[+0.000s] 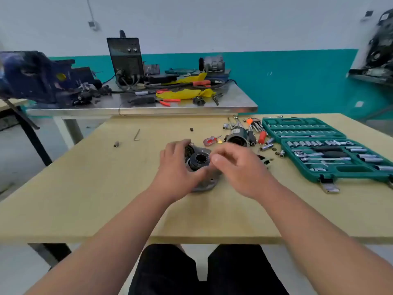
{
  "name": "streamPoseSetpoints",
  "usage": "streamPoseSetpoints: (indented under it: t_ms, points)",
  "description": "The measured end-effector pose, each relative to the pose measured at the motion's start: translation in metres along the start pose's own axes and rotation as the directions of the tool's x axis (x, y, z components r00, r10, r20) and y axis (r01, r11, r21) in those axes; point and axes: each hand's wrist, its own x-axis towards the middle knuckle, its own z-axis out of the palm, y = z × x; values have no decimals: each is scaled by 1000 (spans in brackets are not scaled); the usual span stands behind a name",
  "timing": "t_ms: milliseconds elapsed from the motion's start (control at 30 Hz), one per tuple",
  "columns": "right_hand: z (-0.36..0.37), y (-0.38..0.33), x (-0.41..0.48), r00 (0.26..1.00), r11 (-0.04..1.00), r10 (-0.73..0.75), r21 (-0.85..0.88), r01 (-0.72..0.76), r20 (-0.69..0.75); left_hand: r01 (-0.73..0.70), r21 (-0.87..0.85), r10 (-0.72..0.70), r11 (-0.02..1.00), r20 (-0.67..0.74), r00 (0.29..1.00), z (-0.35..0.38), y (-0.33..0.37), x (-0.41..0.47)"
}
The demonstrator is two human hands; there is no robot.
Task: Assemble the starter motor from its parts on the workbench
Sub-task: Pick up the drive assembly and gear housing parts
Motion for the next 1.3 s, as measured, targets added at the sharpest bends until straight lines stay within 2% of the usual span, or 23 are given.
streamPoseSetpoints:
  t_ms: [33,67,100,167,333,433,500,633,733,833,933,1033,1133,1200,1300]
  points:
    - [-4,10,20,985,983,-41,-185,9,-171,8,77,-10,997,30,999,6,-1,8]
    - [-5,15,35,972,935,-44,-352,-41,-229,0,172,-12,985,67,998,12,-2,14]
    - [-3,26,51,979,906,-31,-420,-58,-201,-13,231,-6,973,80,997,20,-7,20]
    - [9,45,70,998,867,32,-494,-57,-58,-50,245,34,968,67,997,30,-16,29]
    - [26,70,107,999,860,-42,-510,24,-22,-139,128,141,982,-3,990,30,-55,57]
    - [26,73,132,993,825,-2,-560,69,119,-140,131,139,981,17,990,26,-70,75]
    - [28,73,143,988,830,13,-553,75,154,-96,78,95,992,10,995,25,-76,81]
    - [30,71,157,993,862,-8,-502,66,117,-4,-105,8,994,41,999,28,-85,83]
    - [31,71,157,996,865,-70,-494,85,49,-5,-150,15,989,64,998,28,-87,83]
    - [31,67,155,997,939,-28,-343,3,-68,-30,-195,39,980,43,998,26,-85,83]
    - [30,53,160,977,994,-10,-110,-14,-213,-45,-357,27,933,-55,998,19,-72,86]
    - [25,37,165,986,1000,8,12,-6,-164,-59,-495,-7,867,-131,991,7,-64,90]
    - [7,41,166,985,994,82,-62,-93,-154,39,-548,-159,836,-173,972,-14,-81,92]
    - [-7,52,161,977,964,140,-203,-172,-162,149,-565,-299,812,-182,937,-28,-102,93]
    - [-6,61,151,958,840,287,-482,-251,2,321,-403,-420,857,-185,888,-34,-132,94]
